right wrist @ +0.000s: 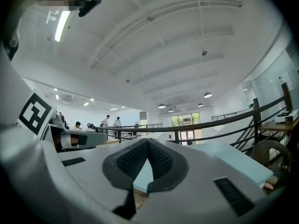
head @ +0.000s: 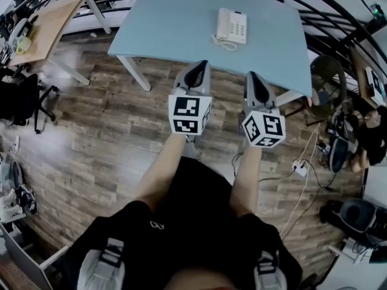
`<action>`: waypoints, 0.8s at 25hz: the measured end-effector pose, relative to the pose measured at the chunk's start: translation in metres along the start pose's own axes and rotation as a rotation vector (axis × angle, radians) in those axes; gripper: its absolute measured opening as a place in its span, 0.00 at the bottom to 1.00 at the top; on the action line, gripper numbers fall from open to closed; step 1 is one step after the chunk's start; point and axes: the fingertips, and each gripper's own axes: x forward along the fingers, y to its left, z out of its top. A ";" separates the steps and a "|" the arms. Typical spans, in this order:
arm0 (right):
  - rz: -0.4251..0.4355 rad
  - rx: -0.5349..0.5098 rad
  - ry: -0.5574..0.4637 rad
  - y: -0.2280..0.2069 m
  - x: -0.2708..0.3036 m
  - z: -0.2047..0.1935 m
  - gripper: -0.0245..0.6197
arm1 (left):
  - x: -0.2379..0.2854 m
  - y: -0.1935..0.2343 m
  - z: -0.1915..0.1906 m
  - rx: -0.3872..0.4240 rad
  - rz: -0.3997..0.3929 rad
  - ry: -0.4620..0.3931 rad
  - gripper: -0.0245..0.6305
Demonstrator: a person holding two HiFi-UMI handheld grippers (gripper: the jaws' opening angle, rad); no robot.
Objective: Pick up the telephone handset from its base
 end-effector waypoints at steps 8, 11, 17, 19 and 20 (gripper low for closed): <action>-0.028 0.001 0.048 -0.058 0.082 -0.028 0.03 | 0.114 0.030 -0.026 -0.040 -0.021 0.045 0.03; -0.074 0.012 0.088 -0.092 0.122 -0.049 0.03 | 0.168 0.045 -0.043 -0.064 -0.036 0.098 0.03; -0.103 0.017 0.166 -0.134 0.219 -0.080 0.03 | 0.268 0.086 -0.084 -0.120 -0.055 0.210 0.03; -0.095 0.023 0.189 -0.139 0.253 -0.090 0.03 | 0.294 0.102 -0.090 -0.120 -0.062 0.229 0.03; -0.090 0.024 0.195 -0.140 0.268 -0.093 0.03 | 0.305 0.111 -0.092 -0.122 -0.061 0.237 0.03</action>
